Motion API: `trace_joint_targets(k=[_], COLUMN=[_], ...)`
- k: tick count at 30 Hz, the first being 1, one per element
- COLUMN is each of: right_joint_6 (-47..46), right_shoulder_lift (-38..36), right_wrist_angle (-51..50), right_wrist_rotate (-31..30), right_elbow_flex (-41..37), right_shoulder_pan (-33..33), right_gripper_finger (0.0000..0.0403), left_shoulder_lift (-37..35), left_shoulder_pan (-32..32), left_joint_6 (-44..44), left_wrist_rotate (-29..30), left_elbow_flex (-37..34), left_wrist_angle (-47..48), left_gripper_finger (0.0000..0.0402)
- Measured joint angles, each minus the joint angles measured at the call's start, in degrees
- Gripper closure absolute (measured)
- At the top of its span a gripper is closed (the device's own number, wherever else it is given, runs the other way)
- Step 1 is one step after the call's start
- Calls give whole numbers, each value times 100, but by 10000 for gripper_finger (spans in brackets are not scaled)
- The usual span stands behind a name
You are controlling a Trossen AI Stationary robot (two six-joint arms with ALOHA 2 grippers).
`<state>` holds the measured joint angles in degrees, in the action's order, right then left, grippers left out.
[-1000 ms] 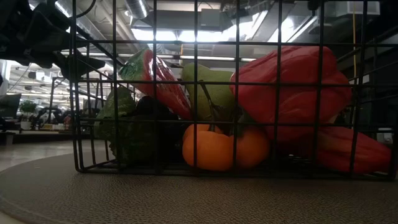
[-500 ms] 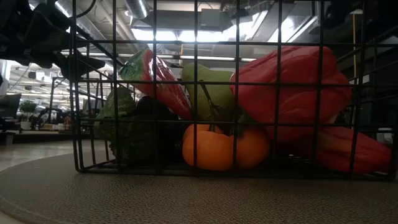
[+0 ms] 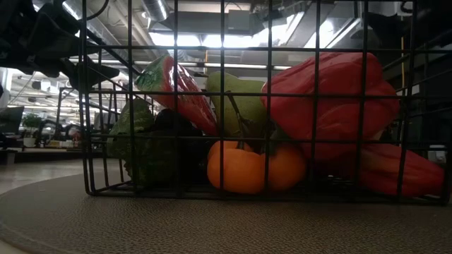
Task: Build produce basket
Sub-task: Return to Home Position
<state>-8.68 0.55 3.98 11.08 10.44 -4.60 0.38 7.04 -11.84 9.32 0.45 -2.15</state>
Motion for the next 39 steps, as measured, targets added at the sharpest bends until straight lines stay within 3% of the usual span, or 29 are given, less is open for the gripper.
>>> trace_joint_targets(k=[9, 15, 22, 39], right_joint_6=[-76, -871, -468, -261], right_shoulder_lift=[-51, -41, -51, 102], right_wrist_angle=[-369, -117, 188, -144], right_wrist_rotate=[9, 195, 124, -99], right_elbow_flex=[-317, -981, -984, -1003], right_shoulder_pan=[2, 2, 2, 2], right_gripper_finger=[95, 95, 95, 95], left_shoulder_lift=[0, 2, -1, 0], left_shoulder_pan=[0, -1, -1, 0], left_joint_6=[0, 0, 0, 0], left_wrist_rotate=[0, 0, 2, 1], left_elbow_flex=[0, -2, -1, 0], left_wrist_angle=[0, 0, -1, 0], left_gripper_finger=[86, 86, 86, 86])
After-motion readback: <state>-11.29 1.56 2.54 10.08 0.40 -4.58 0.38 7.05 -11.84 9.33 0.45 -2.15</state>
